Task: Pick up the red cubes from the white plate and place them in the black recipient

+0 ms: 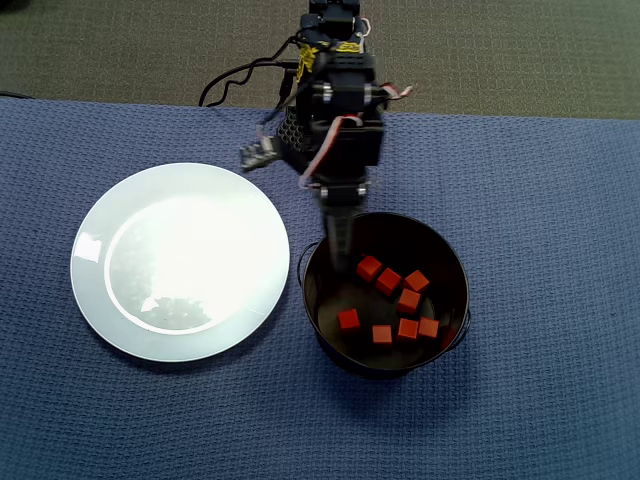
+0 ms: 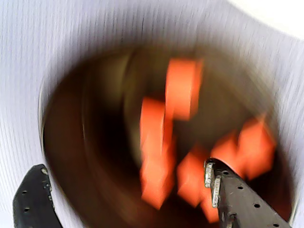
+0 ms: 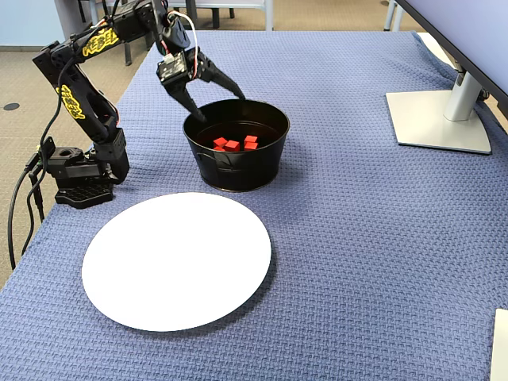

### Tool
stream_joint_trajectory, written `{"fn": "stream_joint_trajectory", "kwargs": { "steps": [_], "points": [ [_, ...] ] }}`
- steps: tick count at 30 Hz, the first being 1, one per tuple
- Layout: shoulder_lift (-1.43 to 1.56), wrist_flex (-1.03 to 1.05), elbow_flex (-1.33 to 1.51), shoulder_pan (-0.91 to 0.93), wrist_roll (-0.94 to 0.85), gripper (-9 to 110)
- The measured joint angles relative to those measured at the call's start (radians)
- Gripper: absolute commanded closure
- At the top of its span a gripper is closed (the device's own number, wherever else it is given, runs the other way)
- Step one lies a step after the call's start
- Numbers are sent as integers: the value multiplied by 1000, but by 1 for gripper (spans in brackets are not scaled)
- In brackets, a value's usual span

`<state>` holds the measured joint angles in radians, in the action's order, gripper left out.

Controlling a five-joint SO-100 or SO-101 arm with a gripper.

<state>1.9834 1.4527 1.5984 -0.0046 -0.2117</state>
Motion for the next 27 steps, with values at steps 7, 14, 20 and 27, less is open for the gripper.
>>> {"fn": "stream_joint_trajectory", "kwargs": {
  "steps": [7,14,20,27],
  "points": [
    [-46,-40,18,170,-57,70],
    [-48,-61,78,199,-67,72],
    [-48,-67,132,198,-67,74],
    [5,-100,235,198,-58,75]
  ]
}}
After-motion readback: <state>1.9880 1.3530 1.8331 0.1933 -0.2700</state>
